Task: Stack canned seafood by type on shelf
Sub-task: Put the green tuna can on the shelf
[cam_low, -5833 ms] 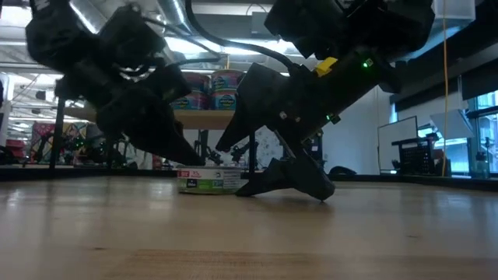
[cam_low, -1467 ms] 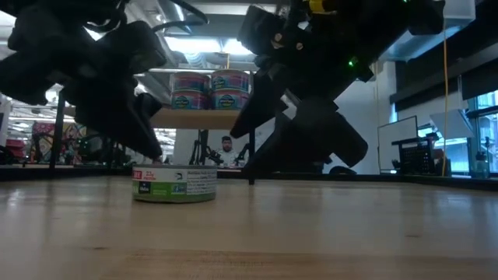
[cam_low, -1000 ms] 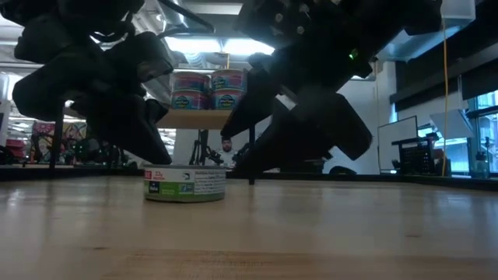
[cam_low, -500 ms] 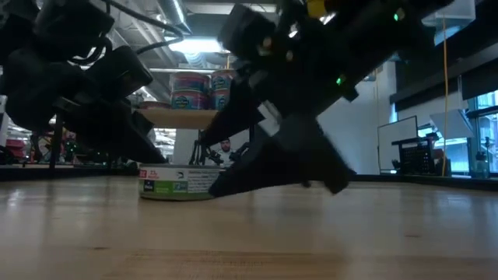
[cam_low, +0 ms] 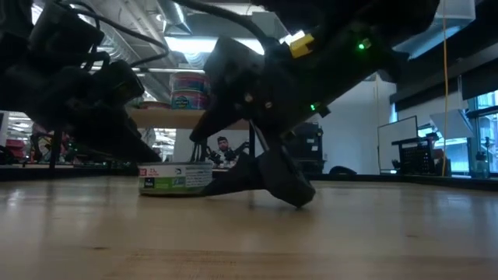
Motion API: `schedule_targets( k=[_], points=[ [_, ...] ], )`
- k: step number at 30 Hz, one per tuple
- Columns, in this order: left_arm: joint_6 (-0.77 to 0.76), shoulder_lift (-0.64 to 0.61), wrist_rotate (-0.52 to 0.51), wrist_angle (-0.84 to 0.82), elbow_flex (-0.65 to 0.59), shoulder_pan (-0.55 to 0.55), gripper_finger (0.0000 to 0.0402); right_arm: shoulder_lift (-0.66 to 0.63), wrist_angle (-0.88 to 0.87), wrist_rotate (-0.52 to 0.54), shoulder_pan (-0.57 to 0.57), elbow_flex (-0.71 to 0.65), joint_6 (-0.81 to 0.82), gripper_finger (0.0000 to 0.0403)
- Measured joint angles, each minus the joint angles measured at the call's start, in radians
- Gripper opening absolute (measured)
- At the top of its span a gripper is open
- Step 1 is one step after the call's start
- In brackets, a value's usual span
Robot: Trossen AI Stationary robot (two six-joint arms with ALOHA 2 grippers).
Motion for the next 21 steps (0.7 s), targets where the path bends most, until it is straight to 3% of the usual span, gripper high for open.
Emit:
schedule_targets(
  k=[4, 21],
  points=[
    [-0.027, 0.0, 0.0, 0.011, -0.006, 0.02, 0.0003, -0.001, -0.019, -0.073, -0.026, 0.002, -0.029, 0.0366],
    [-0.078, 0.001, -0.004, 0.024, -0.006, 0.052, 0.0003, -0.003, -0.039, -0.189, -0.117, 0.002, -0.104, 0.0366]
  ],
)
